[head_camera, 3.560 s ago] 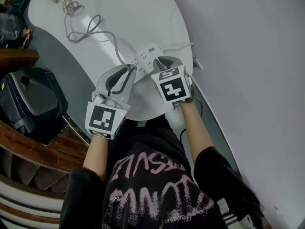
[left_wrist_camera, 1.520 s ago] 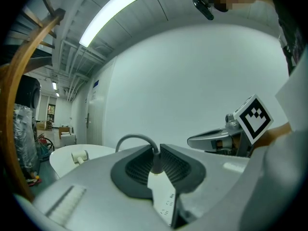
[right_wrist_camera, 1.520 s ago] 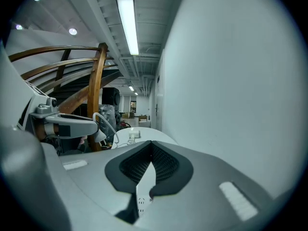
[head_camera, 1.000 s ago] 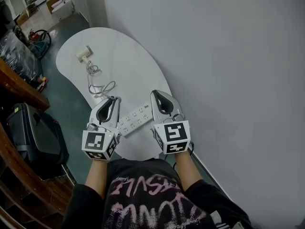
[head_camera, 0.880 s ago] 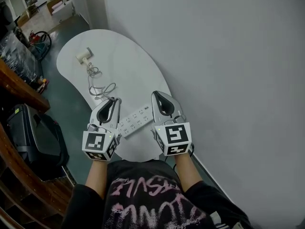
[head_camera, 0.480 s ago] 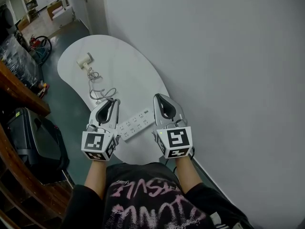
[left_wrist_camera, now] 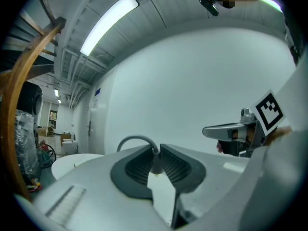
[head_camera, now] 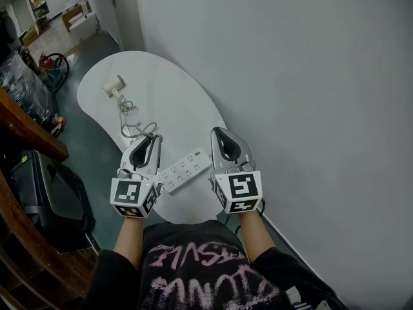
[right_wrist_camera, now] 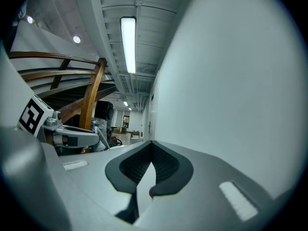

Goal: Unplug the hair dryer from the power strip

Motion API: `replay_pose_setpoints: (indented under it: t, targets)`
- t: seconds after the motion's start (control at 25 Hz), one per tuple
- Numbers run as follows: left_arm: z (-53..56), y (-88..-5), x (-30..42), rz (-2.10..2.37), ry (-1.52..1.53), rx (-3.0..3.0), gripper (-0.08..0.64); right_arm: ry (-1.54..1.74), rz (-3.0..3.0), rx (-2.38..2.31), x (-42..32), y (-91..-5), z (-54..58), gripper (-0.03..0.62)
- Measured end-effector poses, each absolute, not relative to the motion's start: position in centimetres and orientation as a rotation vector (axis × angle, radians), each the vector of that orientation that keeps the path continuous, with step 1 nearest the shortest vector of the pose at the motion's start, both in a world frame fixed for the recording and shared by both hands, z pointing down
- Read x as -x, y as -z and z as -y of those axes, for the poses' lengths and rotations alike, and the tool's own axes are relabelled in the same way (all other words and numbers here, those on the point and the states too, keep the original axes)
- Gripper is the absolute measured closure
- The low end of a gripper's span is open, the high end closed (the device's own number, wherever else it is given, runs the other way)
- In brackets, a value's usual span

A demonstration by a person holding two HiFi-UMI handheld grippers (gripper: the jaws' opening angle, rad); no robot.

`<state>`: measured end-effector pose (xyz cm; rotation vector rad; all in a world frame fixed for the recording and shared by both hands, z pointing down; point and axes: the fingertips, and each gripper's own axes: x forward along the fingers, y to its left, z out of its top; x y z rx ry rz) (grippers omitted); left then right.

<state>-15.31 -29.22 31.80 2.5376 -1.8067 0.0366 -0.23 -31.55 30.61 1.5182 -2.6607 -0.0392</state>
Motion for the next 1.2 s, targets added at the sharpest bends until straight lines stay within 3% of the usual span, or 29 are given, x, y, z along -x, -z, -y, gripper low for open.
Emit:
replay_pose_setpoints:
  t: [1.2]
  targets:
    - [29.1, -31.8, 15.1, 1.795, -0.042, -2.560, 0.508, 0.018, 2.624, -1.555, -1.1, -31.8, 32.0, 0.581]
